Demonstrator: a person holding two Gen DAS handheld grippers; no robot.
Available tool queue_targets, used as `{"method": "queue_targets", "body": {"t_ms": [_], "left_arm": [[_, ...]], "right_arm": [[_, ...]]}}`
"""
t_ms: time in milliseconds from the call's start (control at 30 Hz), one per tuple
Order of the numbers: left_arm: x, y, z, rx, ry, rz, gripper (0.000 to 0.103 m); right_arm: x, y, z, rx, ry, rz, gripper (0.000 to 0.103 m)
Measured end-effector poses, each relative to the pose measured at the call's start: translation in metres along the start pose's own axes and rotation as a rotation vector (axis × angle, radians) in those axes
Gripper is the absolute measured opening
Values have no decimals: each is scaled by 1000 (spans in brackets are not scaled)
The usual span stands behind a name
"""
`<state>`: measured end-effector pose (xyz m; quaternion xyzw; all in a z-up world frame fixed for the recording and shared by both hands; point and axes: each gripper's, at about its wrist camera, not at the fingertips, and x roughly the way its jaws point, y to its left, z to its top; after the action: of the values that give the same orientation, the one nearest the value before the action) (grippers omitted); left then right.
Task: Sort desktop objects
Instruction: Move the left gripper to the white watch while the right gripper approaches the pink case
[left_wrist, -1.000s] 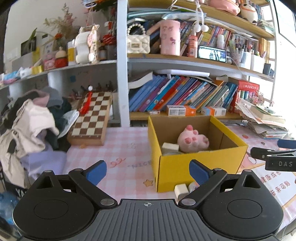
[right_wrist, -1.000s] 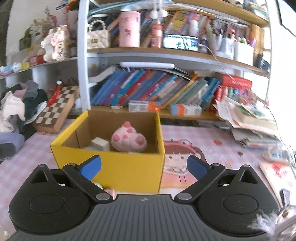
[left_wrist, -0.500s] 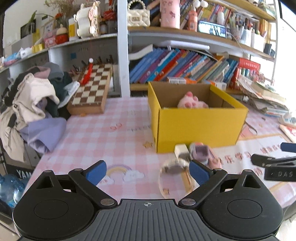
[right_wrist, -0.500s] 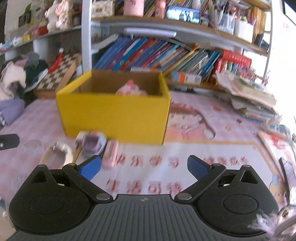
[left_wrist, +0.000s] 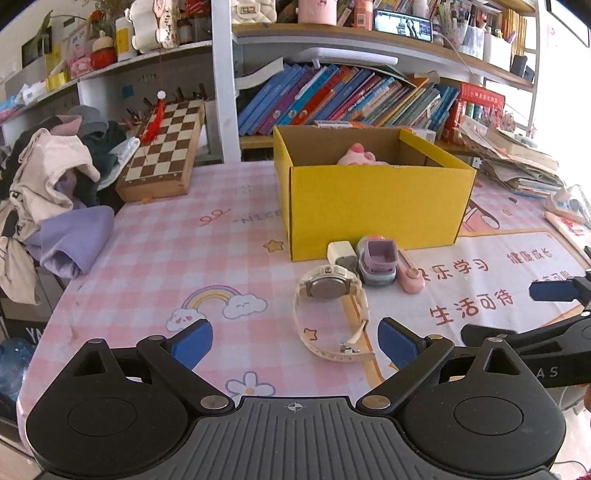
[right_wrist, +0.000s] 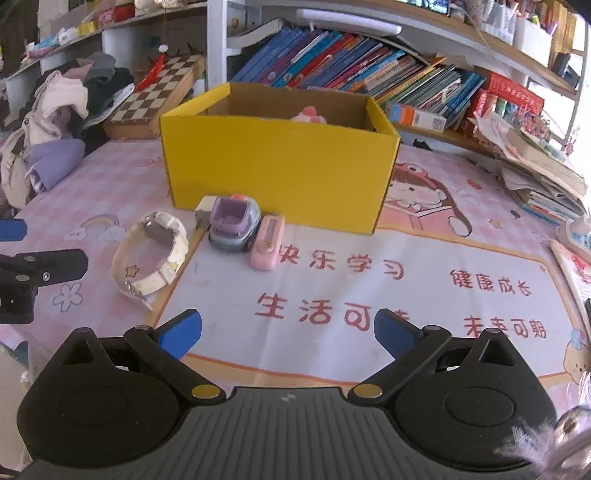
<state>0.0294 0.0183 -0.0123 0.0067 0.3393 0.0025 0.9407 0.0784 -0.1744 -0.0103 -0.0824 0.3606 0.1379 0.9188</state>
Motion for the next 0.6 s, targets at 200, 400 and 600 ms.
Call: {"method": "queue_targets", "body": {"t_ms": [200,400,600], "left_arm": [[5,-4,1,12,15,-7,98],[9,-7,4,24,19,-20,98],[13,-12,5,68,24,-30,98]], "right_arm": [[1,-2,2,-7,-6,-10,101],[5,-7,6,-3,2,-5,101],[8,-7,11,-17,-2,8,101]]}}
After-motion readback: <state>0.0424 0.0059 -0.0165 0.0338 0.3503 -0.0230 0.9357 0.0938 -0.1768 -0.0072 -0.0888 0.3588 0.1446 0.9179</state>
